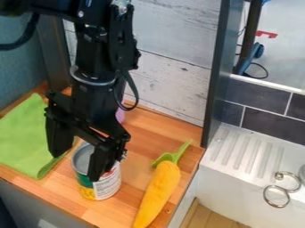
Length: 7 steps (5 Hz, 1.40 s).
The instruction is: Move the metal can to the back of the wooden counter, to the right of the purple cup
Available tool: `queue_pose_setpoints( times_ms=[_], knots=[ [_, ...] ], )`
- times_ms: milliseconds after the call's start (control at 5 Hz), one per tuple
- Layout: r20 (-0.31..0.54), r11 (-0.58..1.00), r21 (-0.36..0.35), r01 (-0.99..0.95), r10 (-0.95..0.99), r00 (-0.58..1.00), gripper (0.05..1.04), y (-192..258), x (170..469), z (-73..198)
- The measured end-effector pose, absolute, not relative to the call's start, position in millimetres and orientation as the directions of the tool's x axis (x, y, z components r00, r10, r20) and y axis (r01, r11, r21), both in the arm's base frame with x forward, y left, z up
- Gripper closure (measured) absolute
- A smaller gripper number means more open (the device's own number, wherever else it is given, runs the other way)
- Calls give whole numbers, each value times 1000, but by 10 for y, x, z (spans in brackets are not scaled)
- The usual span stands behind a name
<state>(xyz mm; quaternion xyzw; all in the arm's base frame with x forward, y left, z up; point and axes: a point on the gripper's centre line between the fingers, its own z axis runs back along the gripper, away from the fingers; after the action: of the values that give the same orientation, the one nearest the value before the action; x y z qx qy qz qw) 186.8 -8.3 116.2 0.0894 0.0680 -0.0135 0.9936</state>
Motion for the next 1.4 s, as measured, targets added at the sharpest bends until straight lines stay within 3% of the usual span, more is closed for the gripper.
queue_pose_setpoints(
  times_ms=[400,800,1200,1400],
  knots=[
    [-167,985,164,59,-31,986,83,41,1687,1059],
    [-200,989,90,114,-94,975,83,187,1443,857],
    [-198,992,85,88,-70,978,83,172,1617,548],
    [-172,997,40,72,-64,983,83,222,1766,448]
  ],
)
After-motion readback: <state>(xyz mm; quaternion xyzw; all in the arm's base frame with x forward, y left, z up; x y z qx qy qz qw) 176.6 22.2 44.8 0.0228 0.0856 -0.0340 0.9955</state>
